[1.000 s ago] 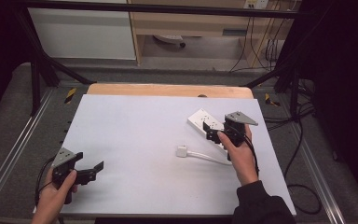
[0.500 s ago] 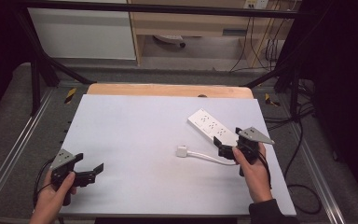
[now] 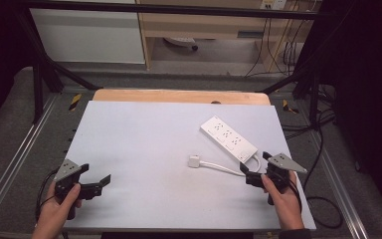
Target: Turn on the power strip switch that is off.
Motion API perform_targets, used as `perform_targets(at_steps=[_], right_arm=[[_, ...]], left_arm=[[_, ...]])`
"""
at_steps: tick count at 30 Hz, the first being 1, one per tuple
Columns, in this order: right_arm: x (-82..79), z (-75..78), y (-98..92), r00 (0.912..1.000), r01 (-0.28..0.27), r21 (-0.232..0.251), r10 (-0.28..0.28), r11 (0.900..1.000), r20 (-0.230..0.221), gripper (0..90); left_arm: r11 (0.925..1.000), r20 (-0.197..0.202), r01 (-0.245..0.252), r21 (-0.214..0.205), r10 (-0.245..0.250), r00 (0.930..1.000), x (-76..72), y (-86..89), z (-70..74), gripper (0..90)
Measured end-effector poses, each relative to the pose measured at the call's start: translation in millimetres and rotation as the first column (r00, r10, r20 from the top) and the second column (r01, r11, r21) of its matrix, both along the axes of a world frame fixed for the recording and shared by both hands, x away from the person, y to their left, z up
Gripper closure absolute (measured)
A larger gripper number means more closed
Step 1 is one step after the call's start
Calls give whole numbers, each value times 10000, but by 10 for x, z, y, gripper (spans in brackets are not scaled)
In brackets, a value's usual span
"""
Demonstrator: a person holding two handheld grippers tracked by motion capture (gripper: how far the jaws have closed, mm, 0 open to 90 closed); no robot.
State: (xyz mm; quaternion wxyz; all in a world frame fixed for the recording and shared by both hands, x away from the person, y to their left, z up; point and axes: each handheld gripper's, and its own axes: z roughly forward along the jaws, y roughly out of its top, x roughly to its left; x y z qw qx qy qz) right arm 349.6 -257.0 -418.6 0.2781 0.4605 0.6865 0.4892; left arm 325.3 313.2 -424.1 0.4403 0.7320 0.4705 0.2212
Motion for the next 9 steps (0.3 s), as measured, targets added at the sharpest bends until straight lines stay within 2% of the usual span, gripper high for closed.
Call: perform_targets(at_steps=[7,9], right_arm=[[-131,-154,-235,9975,400,-205,-411,9990,-578,49],[-128,-200,-284,9920,667,-498,-716,9965,-1042,50]], left_arm=[[10000,-22,43,50,-42,10000,4,-13,-3,64],[10000,-10,43,40,-43,10000,7,-18,-1,64]])
